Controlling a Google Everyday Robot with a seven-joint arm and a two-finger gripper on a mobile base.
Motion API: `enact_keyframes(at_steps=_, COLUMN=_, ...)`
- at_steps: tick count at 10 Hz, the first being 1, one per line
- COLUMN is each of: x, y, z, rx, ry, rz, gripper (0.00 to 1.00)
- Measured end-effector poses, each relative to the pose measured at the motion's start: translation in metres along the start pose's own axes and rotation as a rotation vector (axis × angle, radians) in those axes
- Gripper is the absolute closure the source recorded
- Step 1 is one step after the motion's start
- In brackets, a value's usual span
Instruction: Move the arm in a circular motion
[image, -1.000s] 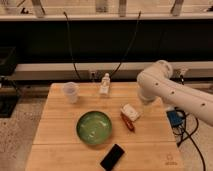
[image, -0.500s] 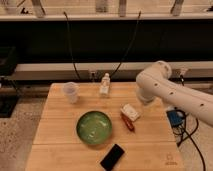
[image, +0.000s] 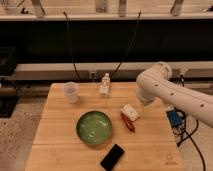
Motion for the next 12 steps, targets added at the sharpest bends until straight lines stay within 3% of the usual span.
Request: enact_keyframes(at_steps=12, x=-0.0049, y=-0.0072, z=0.0096, rx=0.015, ry=0.006, rz=-0.133, gripper=0.20)
